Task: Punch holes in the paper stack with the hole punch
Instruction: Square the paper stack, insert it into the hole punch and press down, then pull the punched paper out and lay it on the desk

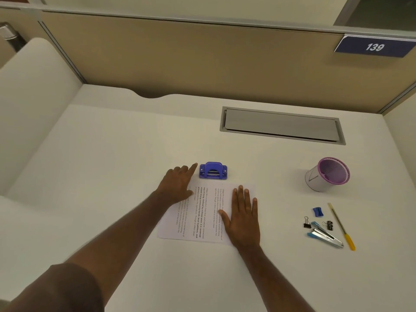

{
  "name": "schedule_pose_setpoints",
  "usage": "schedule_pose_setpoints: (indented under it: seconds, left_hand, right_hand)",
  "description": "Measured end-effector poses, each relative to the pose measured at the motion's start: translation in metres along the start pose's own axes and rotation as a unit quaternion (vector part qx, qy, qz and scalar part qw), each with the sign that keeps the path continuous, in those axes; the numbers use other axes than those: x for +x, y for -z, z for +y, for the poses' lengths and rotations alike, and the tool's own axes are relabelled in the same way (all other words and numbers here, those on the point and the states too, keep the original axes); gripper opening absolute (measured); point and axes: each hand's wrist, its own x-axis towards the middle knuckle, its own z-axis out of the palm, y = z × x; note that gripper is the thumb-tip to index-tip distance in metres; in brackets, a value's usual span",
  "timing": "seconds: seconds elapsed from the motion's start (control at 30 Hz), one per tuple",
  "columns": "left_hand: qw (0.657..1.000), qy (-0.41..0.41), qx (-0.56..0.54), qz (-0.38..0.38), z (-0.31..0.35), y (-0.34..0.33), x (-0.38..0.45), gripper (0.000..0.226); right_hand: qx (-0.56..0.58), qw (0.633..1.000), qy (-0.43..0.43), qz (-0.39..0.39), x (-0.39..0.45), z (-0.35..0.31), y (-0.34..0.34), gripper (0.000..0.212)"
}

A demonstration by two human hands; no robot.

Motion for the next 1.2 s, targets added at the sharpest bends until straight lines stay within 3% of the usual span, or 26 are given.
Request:
schedule_pose_setpoints:
  seconds: [0.13,0.27,0.5,0.63,0.7,0.73,0.8,0.87,1.07,1.2]
  left_hand:
    - [1.000,0.000,-0.030,0.009,-0.002,-0.011,-0.017,0.099]
    - [0.997,0.000,-0.078,0.024,-0.009,-0.022,-0.035,0.075]
    - [0.998,-0.042,-0.055,0.002,-0.019,-0.025,-0.046,0.051]
    - [0.991,-0.069,-0.112,-0.004,-0.021,-0.027,-0.053,0.028]
    - [0.985,-0.067,-0.160,-0.010,-0.025,-0.030,-0.060,0.032]
    - [0.980,-0.060,-0.189,-0.011,-0.027,-0.031,-0.064,0.034]
    - [0.968,-0.042,-0.247,-0.010,-0.031,-0.033,-0.070,0.035]
    - [0.951,-0.023,-0.308,0.004,-0.034,-0.034,-0.074,0.036]
    - [0.872,0.012,-0.487,0.056,-0.035,-0.037,-0.086,0.040]
    - [0.831,-0.009,-0.553,0.064,-0.029,-0.035,-0.097,0.041]
  right_hand:
    - [0.004,1.000,0.001,-0.001,-0.023,-0.006,0.000,0.081]
    - [0.007,1.000,0.003,0.003,-0.045,-0.012,-0.001,0.081]
    - [-0.003,0.999,0.023,-0.034,-0.059,-0.018,0.017,0.075]
    - [0.093,0.992,-0.049,0.075,-0.080,-0.030,0.033,0.068]
    - [0.213,0.953,-0.149,0.156,-0.099,-0.034,0.040,0.061]
    - [0.287,0.917,-0.208,0.184,-0.108,-0.035,0.041,0.056]
    - [0.436,0.818,-0.310,0.210,-0.123,-0.040,0.045,0.050]
    - [0.550,0.725,-0.353,0.217,-0.133,-0.043,0.044,0.050]
    - [0.629,0.636,-0.410,0.175,-0.131,-0.053,0.043,0.053]
    - [0.740,0.562,-0.352,0.109,-0.099,-0.059,0.056,0.043]
